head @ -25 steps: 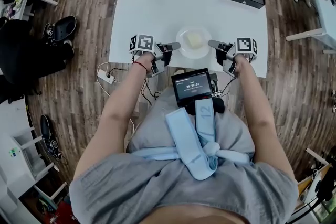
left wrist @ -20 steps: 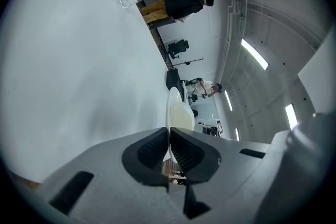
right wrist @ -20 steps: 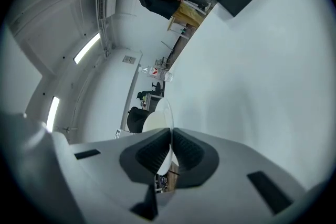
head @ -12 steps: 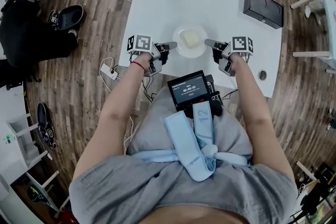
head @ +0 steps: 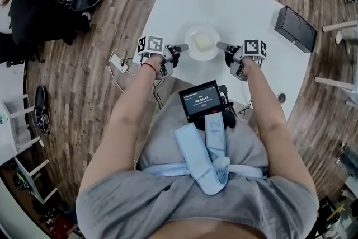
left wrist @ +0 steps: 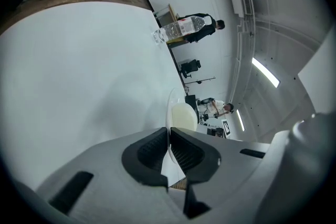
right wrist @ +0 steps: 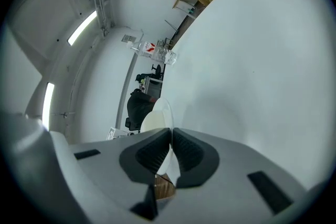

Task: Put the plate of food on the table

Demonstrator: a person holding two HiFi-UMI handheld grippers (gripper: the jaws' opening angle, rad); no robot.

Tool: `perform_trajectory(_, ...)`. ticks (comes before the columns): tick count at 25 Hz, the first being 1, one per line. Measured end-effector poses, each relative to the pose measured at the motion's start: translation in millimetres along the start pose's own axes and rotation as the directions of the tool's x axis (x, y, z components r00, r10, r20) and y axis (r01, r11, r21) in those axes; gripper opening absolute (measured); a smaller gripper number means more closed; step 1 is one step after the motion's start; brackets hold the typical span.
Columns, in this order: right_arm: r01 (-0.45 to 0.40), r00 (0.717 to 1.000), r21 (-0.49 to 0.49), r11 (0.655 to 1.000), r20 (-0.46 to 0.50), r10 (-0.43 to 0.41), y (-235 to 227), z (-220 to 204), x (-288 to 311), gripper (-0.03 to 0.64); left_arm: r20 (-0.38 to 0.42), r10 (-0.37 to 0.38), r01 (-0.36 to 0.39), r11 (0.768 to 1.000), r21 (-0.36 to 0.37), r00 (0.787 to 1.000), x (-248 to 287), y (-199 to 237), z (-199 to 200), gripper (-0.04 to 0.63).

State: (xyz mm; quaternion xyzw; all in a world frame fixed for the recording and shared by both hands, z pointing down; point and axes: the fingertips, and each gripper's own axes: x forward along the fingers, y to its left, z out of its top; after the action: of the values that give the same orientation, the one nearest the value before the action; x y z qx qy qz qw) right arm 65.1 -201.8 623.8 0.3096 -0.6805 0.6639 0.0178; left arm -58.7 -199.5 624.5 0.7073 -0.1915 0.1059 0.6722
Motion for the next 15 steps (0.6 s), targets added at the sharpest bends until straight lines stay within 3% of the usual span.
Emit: perform_trajectory(15, 0.028, 0.999, 0.001, 1.0, -0.046, -0.028, -30.1, 3.1, 29.9, 0.038, 0.019, 0.059, -0.058, 0.998, -0.03, 0.998, 7.7, 41.5, 7.7, 0.032)
